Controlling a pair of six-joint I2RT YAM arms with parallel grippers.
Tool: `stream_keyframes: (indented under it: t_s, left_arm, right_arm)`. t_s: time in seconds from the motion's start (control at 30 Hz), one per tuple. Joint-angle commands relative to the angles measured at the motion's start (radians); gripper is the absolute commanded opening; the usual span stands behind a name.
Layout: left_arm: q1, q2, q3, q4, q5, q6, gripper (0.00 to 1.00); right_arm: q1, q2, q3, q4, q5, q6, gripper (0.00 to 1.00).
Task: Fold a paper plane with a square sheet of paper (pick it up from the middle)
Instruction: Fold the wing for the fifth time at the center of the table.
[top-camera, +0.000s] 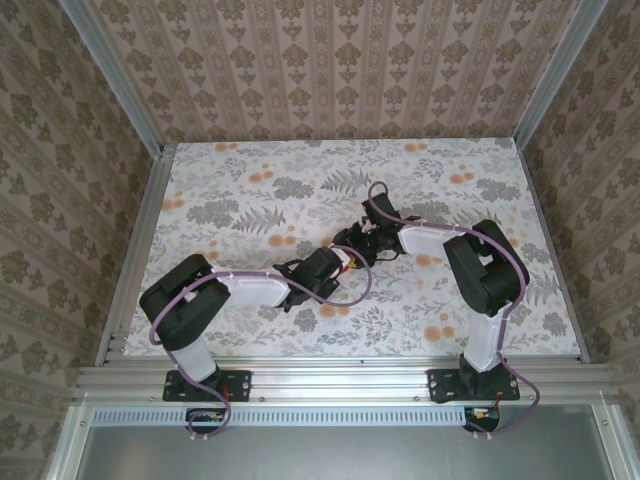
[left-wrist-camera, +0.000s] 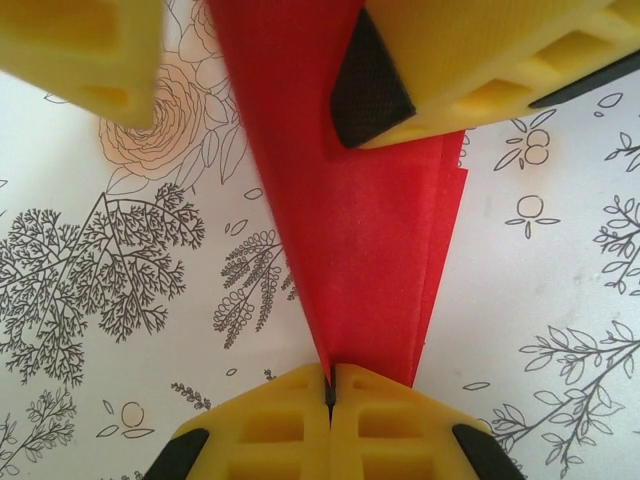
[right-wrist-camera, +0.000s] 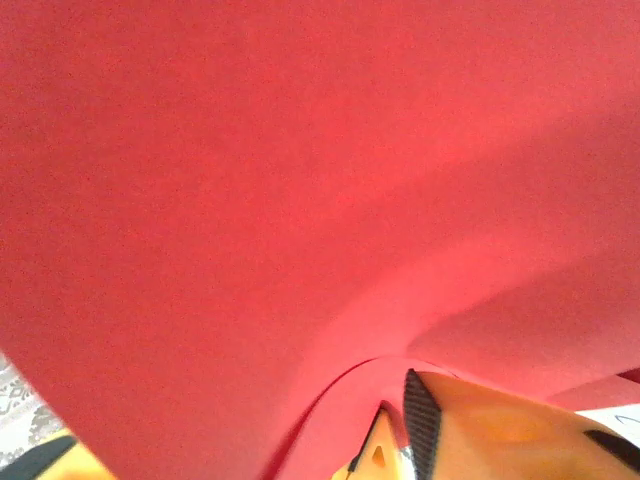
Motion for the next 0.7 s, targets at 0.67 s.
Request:
stream_keyframes:
  t_s: [0.67]
  left_arm:
    - [0.067,-0.106,-0.113,0.143,0.194,-0.191,0.28]
  right_arm:
    - [0.002,-0.033,0.021,-0.116,0.075,-0.065,0.29]
